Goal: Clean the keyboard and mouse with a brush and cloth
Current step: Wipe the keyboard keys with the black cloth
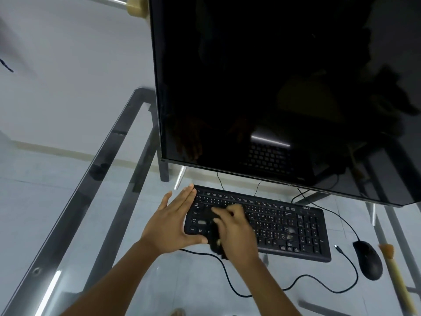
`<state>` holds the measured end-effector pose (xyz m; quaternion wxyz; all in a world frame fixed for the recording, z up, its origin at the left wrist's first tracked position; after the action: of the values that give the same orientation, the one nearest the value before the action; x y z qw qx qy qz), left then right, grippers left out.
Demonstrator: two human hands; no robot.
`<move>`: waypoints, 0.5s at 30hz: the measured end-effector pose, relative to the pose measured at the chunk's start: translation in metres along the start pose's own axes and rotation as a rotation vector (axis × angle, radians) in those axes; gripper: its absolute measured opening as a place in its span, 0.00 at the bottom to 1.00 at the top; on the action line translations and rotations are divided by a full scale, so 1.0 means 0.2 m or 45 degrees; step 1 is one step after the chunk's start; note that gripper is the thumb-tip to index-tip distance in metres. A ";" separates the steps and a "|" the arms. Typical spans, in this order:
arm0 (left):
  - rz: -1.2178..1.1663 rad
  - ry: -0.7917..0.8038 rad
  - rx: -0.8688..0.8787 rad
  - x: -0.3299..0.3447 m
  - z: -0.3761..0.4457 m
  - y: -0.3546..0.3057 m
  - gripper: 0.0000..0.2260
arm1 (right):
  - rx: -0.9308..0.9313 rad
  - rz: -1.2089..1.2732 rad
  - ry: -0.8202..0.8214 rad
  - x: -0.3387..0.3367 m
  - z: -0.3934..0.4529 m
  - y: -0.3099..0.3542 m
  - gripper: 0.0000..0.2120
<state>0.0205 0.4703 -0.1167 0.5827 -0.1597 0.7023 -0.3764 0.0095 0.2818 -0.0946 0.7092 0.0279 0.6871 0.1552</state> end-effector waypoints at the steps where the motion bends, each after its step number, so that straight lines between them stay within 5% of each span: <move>1: 0.002 0.009 -0.002 0.00 0.00 0.00 0.53 | 0.089 -0.013 -0.004 -0.03 -0.01 -0.08 0.14; 6: 0.000 0.008 0.005 0.00 0.00 0.00 0.54 | 0.215 -0.067 -0.182 -0.11 -0.08 -0.18 0.14; 10: 0.020 0.017 0.039 0.01 0.00 0.02 0.55 | 0.210 0.538 0.324 -0.04 -0.08 0.17 0.12; 15: 0.017 0.042 0.023 0.00 0.00 0.02 0.56 | 0.498 0.751 0.298 -0.14 -0.03 -0.08 0.09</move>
<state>0.0220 0.4734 -0.1200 0.5748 -0.1436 0.7095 -0.3816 0.0056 0.2583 -0.0710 0.5320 0.3418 0.7426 0.2208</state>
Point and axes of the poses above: each hand's wrist, its own z-axis towards the middle knuckle, its own x-axis out of the palm, y = z × x, the point moved 2 cm from there along z, towards the middle knuckle, and after that the axes turned 15 degrees about -z, right-handed, at the moved point
